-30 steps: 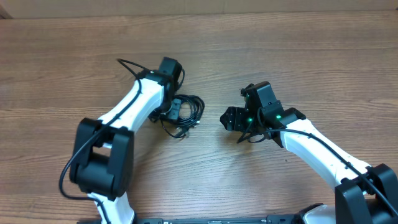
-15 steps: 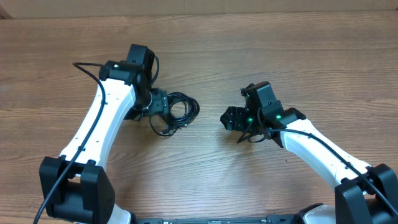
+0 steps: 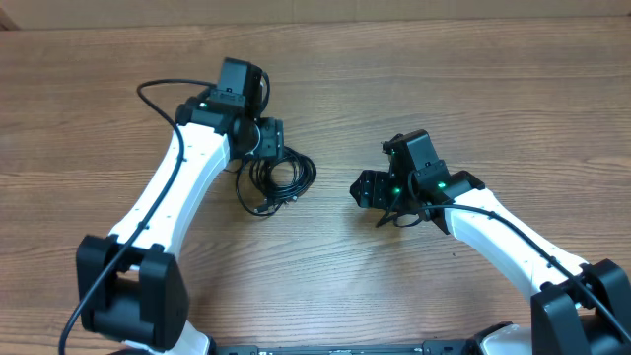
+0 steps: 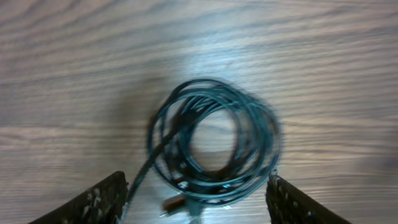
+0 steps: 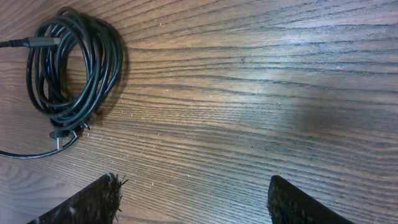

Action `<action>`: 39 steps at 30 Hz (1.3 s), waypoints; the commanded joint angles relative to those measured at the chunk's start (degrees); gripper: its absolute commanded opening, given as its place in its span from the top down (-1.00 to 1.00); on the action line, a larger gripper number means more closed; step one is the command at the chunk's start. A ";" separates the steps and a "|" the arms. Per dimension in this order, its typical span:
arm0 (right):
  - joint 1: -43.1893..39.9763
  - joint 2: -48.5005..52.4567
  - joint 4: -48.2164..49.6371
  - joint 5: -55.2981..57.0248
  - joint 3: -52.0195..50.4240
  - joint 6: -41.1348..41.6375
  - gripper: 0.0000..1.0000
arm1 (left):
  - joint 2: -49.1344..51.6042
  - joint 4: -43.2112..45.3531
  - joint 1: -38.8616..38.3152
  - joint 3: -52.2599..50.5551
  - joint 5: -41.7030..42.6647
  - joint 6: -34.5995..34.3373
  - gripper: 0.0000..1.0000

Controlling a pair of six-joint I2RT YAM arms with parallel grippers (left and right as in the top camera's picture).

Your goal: Untangle cables

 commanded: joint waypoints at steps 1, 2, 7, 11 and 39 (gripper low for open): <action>-0.04 -0.11 0.22 0.55 0.52 -0.17 -0.47 | 2.86 -1.33 0.24 0.28 -5.60 2.54 -0.46; -0.04 -0.11 0.20 0.55 0.52 -0.17 -0.47 | 3.74 -1.57 0.26 0.28 -5.92 2.89 -0.46; -0.02 -0.11 0.20 0.55 0.52 -0.17 -0.47 | 8.11 0.22 0.26 0.28 -5.88 3.28 -0.24; -0.04 -0.11 0.17 0.55 0.52 -0.17 -0.47 | 10.01 1.03 0.24 0.28 -5.90 3.28 0.39; -0.04 -0.11 0.20 0.59 0.52 -0.20 -0.49 | -0.92 -29.66 4.09 12.22 -17.70 -9.79 0.31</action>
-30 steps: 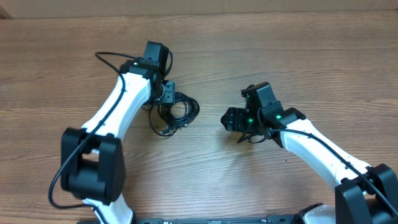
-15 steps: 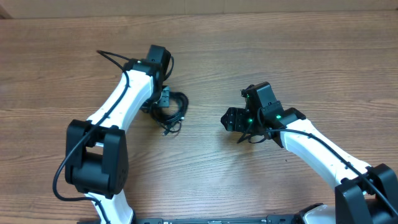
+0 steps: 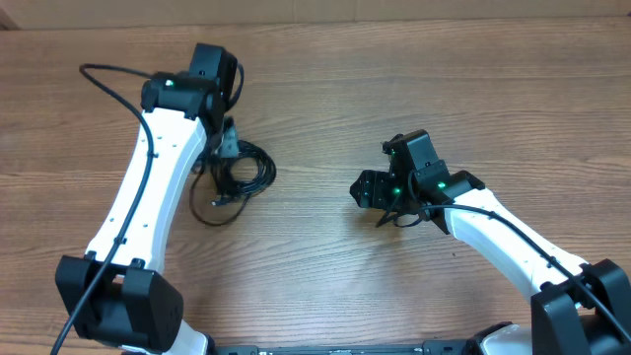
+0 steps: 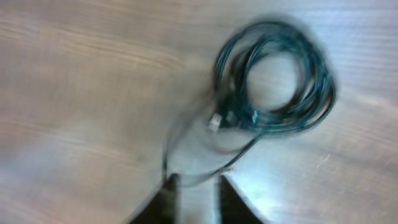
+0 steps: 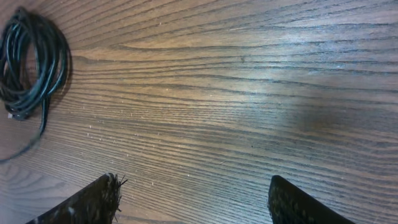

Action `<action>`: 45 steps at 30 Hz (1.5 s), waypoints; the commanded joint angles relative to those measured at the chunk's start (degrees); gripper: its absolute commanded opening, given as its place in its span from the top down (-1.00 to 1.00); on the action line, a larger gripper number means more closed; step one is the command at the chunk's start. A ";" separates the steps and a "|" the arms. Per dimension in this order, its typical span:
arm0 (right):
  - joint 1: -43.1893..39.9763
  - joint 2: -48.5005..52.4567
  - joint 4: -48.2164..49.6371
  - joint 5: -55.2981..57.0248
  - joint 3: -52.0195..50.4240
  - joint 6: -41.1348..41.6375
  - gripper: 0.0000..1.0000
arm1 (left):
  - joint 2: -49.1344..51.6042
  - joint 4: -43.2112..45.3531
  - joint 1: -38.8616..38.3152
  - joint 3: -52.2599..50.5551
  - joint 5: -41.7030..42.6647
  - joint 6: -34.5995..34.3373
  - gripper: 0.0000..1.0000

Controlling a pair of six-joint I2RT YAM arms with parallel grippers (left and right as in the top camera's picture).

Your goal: Untangle cables

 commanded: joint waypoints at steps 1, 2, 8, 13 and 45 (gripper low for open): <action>-0.04 -0.11 0.31 0.59 0.52 -0.20 -0.49 | 0.42 -2.73 0.46 -0.09 -0.44 -2.80 0.06; -0.04 -0.11 0.31 0.59 0.52 -0.20 -0.48 | 0.42 -2.97 0.46 -0.15 0.07 -2.80 -0.19; -0.04 -0.11 0.31 0.57 0.52 -0.20 -0.49 | 0.42 5.55 0.46 -0.46 8.20 -2.73 -0.24; -0.04 -0.11 0.02 0.59 0.52 -0.20 -0.49 | 0.85 16.55 0.46 -3.61 13.84 -0.33 -0.40; -0.04 -0.11 -2.10 1.88 0.52 -0.20 -0.54 | 20.74 33.24 0.07 -9.68 24.33 -1.27 0.49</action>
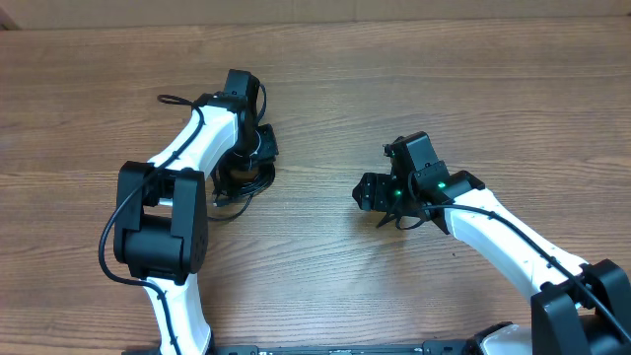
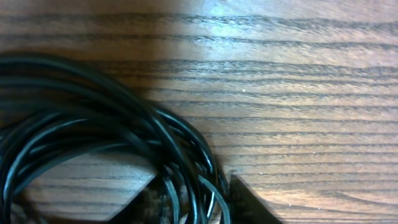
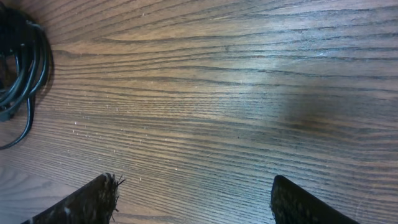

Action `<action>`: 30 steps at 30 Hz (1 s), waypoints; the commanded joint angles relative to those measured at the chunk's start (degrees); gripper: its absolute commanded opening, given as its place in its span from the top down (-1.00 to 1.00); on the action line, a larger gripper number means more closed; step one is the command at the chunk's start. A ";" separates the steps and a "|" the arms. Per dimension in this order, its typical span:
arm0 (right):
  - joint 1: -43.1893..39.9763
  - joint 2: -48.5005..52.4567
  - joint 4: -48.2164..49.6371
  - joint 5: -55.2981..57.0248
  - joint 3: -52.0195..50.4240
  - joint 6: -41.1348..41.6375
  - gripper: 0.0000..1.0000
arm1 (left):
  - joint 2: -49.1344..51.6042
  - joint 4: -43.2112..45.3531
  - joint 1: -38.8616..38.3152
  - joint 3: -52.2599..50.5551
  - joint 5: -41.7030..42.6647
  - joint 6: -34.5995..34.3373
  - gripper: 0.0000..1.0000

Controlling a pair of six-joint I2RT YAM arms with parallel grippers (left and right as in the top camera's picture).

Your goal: Untangle cables

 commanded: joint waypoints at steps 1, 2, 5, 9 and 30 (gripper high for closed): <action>-0.04 -0.11 -0.04 0.55 0.52 -0.17 -0.55 | 0.68 0.02 -0.20 -0.26 0.44 0.13 0.49; -0.04 -0.11 -0.02 0.57 0.52 -0.17 -0.55 | 0.68 0.02 -0.20 -0.26 0.42 0.13 0.50; -0.04 -0.11 -0.02 0.57 0.52 -0.17 -0.55 | 0.68 -0.31 -0.20 -0.26 0.44 0.13 0.53; -0.04 -0.11 -0.02 0.57 0.52 -0.17 -0.56 | 0.61 -1.05 -0.17 -0.22 2.23 0.17 0.92; -0.04 -0.11 14.62 -20.41 0.55 -3.52 -0.80 | -12.59 -1.92 -1.68 10.08 38.12 7.26 0.92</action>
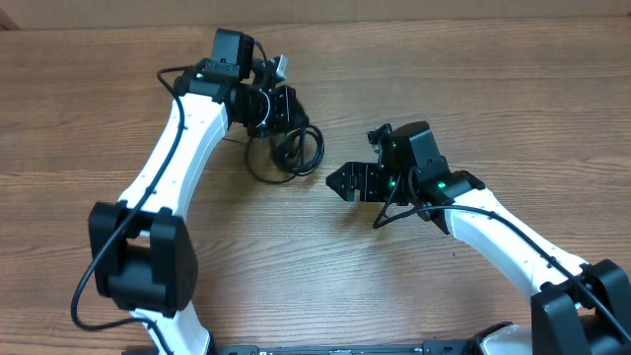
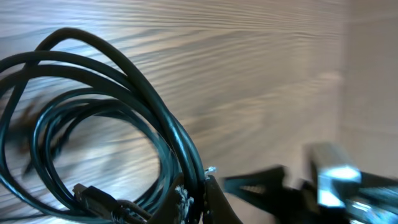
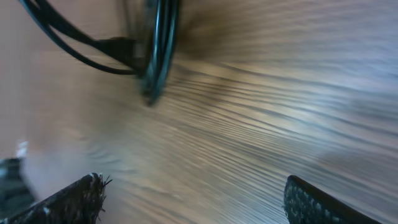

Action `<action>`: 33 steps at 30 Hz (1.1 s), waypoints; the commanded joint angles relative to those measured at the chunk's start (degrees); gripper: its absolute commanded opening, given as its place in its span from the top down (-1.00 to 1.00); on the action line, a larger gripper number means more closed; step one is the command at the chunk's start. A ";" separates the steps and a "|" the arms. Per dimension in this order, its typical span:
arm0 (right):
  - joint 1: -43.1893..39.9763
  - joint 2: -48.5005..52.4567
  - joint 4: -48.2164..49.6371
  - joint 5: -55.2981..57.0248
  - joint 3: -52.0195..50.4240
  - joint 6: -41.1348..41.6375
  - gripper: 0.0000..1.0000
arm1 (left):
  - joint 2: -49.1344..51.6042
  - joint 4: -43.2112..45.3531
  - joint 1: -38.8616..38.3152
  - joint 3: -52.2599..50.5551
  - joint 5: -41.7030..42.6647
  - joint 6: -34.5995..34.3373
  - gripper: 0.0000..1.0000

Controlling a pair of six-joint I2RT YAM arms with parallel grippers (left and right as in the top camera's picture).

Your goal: Untangle cables

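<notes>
A coil of black cable (image 1: 298,148) hangs tilted off the wooden table, with a plug end (image 2: 87,194) near its lower loops. My left gripper (image 1: 283,120) is shut on a bundle of the coil's strands (image 2: 186,155), seen between its fingertips in the left wrist view (image 2: 198,190). My right gripper (image 1: 343,181) stands open just right of the coil, nothing between its fingers (image 3: 314,200). In the right wrist view the coil (image 3: 157,50) shows edge-on at the top, blurred. A loose strand (image 1: 258,170) trails down to the table.
Bare wooden table (image 1: 473,89) lies all around. The left arm's own supply cable (image 1: 170,74) loops behind its wrist. A right finger (image 2: 258,180) shows blurred in the left wrist view, close to the coil.
My left gripper was low at the edge of the coil lying on the table; now it is shut on the strands, with the coil raised and further right. The right gripper has moved left towards it.
At first the left gripper hung open over the coil lying flat. Then its jaws were narrow on a loose strand, the coil further left. Then it sat low against the coil's rim. Now it holds the coil up beside the right gripper, which stayed open throughout.
</notes>
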 commanded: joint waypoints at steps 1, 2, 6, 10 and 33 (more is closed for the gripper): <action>-0.04 -0.11 1.25 -3.89 0.52 -0.44 -0.80 | -2.19 0.87 -0.42 1.07 9.33 1.29 0.92; -0.04 -0.11 1.40 -2.64 0.50 0.24 -0.81 | -2.78 1.57 -0.42 1.07 11.10 1.29 0.92; -0.04 -0.11 2.27 1.95 0.50 4.70 -0.86 | -5.31 2.64 -0.48 1.07 13.79 -0.31 0.92; -0.04 -0.11 6.82 1.97 0.50 5.68 -0.90 | -7.98 2.14 -0.52 1.07 13.86 -0.33 0.92; 0.02 -0.04 11.47 7.85 0.50 24.68 -0.60 | -18.34 10.80 -1.09 1.07 25.44 -6.21 0.92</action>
